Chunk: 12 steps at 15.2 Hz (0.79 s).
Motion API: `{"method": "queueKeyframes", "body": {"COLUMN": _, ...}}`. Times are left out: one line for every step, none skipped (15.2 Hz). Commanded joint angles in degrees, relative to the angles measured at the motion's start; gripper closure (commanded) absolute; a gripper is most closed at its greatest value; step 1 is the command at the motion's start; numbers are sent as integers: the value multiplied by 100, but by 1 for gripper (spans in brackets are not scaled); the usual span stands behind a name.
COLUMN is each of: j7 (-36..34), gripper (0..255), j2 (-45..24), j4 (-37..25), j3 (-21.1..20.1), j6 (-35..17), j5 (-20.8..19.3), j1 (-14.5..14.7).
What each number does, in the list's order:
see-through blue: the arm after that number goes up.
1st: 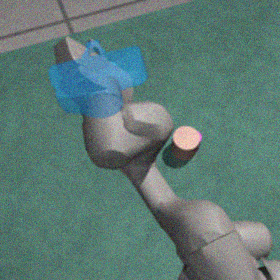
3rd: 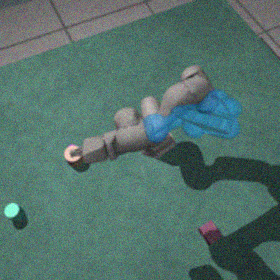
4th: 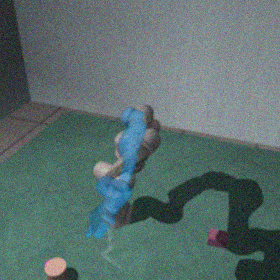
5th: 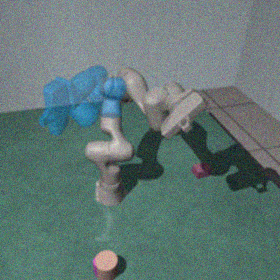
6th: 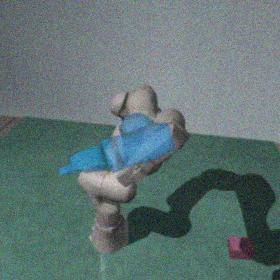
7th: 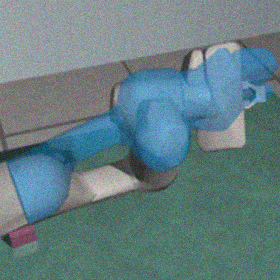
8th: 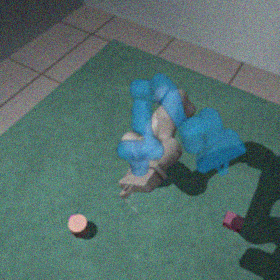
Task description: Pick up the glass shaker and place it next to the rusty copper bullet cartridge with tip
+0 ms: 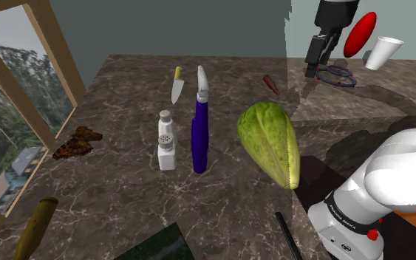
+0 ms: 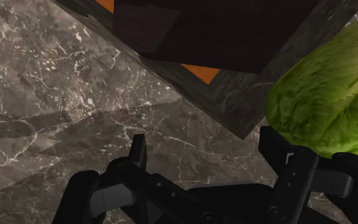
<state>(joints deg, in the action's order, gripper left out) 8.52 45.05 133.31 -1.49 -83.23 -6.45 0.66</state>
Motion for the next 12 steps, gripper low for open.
{"method": "queueKeyframes", "body": {"j7": 0, "gripper": 0, "j2": 0, "j4": 0, "j3": 0, "j6": 0, "j5": 0, "j1": 0}}
{"method": "queueKeyframes", "body": {"j7": -96, "gripper": 0, "j2": -76, "j4": 3, "j3": -83, "j6": -82, "j5": 106, "j1": 47}}
{"method": "queueKeyframes", "body": {"j7": -190, "gripper": 0, "j2": -156, "j4": 1, "j3": -166, "j6": -165, "j5": 210, "j1": 95}}
{"method": "queueKeyframes", "body": {"j7": -282, "gripper": 0, "j2": -242, "j4": -6, "j3": -249, "j6": -250, "j5": 311, "j1": 141}}
{"method": "queueKeyframes", "body": {"j7": -373, "gripper": 0, "j2": -331, "j4": -20, "j3": -332, "j6": -336, "j5": 409, "j1": 186}}
{"method": "queueKeyframes", "body": {"j7": -462, "gripper": 0, "j2": -425, "j4": -38, "j3": -416, "j6": -423, "j5": 505, "j1": 230}}
{"method": "queueKeyframes", "body": {"j7": -550, "gripper": 0, "j2": -524, "j4": -62, "j3": -499, "j6": -511, "j5": 598, "j1": 274}}
{"method": "queueKeyframes", "body": {"j7": -637, "gripper": 0, "j2": -627, "j4": -92, "j3": -582, "j6": -599, "j5": 687, "j1": 317}}
{"method": "queueKeyframes", "body": {"j7": -722, "gripper": 0, "j2": -734, "j4": -128, "j3": -664, "j6": -687, "j5": 772, "j1": 359}}
{"method": "queueKeyframes", "body": {"j7": -807, "gripper": 0, "j2": -845, "j4": -169, "j3": -745, "j6": -776, "j5": 853, "j1": 401}}
{"method": "queueKeyframes", "body": {"j7": -890, "gripper": 0, "j2": -959, "j4": -215, "j3": -827, "j6": -864, "j5": 930, "j1": 441}}
{"method": "queueKeyframes", "body": {"j7": -973, "gripper": 0, "j2": -1078, "j4": -268, "j3": -909, "j6": -952, "j5": 1004, "j1": 480}}
